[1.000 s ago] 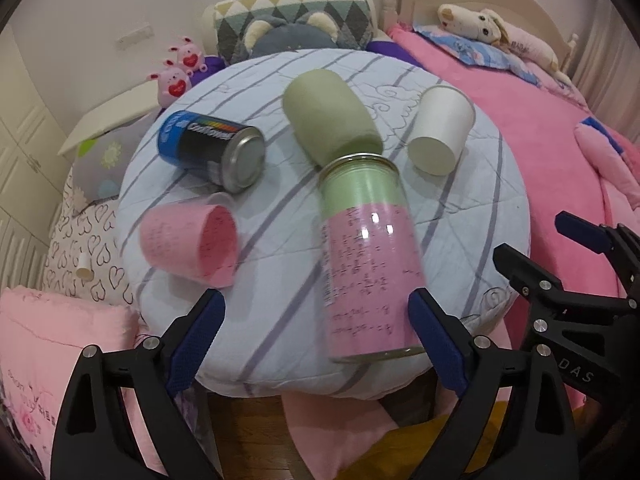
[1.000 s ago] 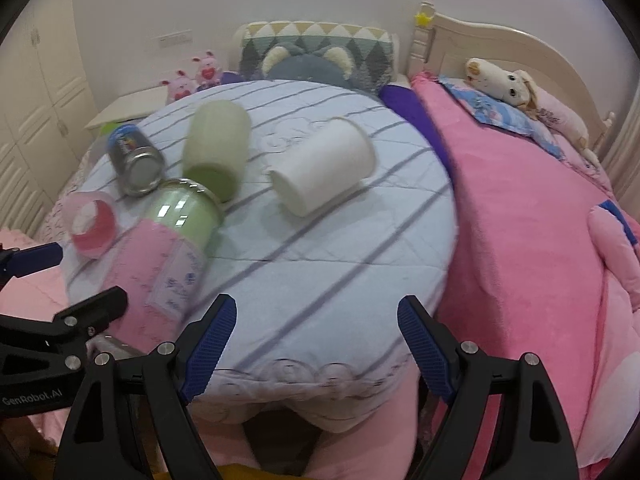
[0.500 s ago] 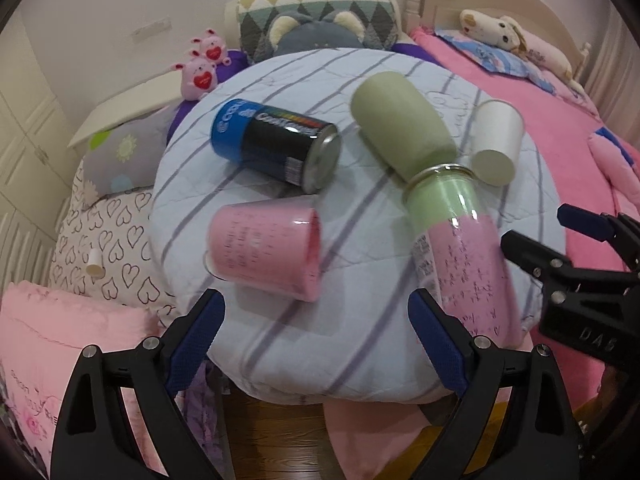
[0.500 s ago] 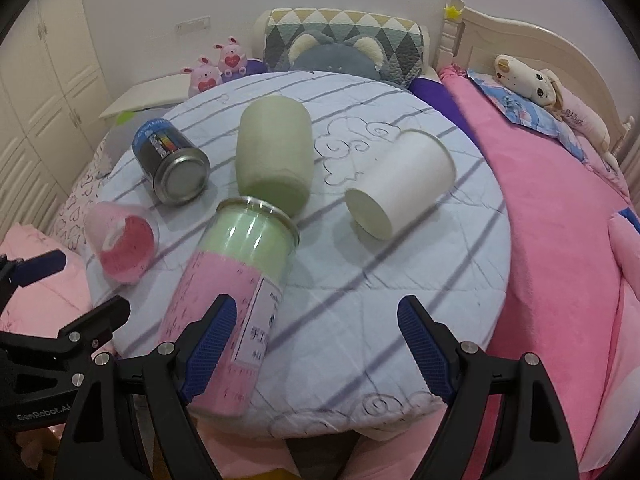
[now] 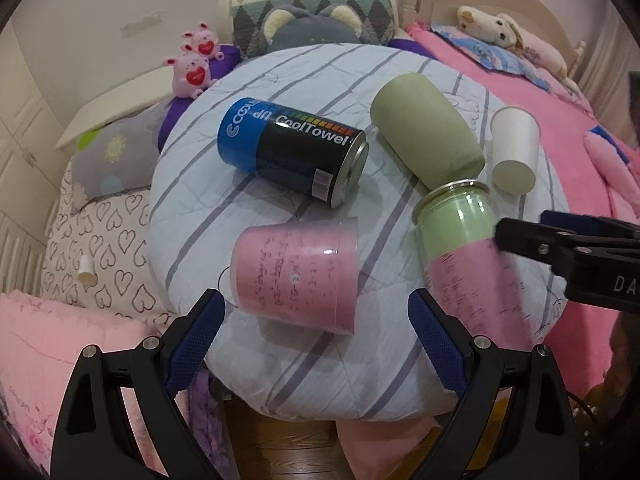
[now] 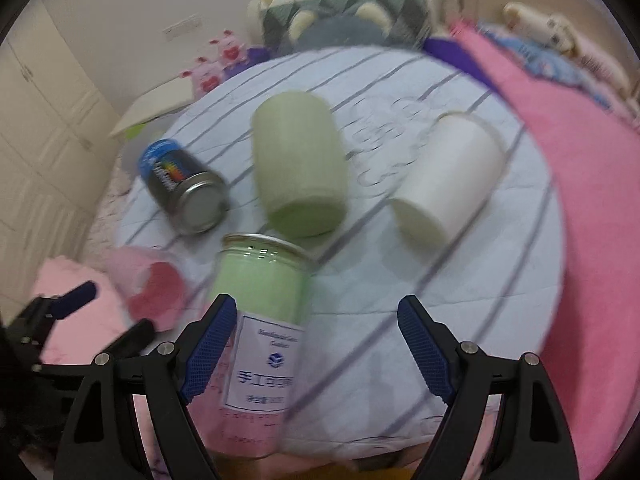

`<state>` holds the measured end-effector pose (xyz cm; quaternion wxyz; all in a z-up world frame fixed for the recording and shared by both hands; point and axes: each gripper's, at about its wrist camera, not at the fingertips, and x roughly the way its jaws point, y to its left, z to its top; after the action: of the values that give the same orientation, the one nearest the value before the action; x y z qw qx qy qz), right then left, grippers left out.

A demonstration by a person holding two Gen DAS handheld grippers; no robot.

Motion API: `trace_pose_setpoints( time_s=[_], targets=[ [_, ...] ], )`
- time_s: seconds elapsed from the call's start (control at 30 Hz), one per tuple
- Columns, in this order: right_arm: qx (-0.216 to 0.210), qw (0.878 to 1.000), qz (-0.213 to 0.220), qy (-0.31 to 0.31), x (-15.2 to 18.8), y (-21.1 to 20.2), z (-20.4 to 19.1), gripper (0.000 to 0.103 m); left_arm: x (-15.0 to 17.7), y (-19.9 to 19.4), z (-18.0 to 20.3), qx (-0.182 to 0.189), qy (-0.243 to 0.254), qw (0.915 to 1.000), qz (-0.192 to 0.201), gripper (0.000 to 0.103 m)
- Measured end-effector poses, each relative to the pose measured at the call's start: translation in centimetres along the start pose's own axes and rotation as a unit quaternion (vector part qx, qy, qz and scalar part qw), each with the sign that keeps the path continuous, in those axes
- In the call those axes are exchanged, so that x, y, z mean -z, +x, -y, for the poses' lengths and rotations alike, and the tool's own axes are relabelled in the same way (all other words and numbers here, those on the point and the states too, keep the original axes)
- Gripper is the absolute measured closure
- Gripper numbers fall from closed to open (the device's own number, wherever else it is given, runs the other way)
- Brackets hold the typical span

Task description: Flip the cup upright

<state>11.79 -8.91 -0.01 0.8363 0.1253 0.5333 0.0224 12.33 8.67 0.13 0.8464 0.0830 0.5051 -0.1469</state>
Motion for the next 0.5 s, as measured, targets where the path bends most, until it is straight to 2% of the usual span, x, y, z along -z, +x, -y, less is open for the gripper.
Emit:
trace_pose_setpoints(
  time_s=[0.17, 0.37, 0.5],
  targets=[
    [-0.009, 1.000, -0.020, 0.002, -0.5, 1.6, -1.4, 0.018, -0.2, 0.4, -0.3, 0.008, 0.006, 1.0000, -0.001, 0.009],
    [-0.034, 0.998, -0.046, 0.004, -0.7, 4.0, -2.5, 0.011, -0.3, 1.3, -1.3, 0.017, 0.001, 0.9998, -0.009, 0.009],
    [-0.038, 0.997, -0.062, 0.011, -0.9, 5.6, -2.5, 0.012, -0.2, 1.8, -1.9, 0.019, -0.004, 0.9997, -0.015, 0.009]
  ],
)
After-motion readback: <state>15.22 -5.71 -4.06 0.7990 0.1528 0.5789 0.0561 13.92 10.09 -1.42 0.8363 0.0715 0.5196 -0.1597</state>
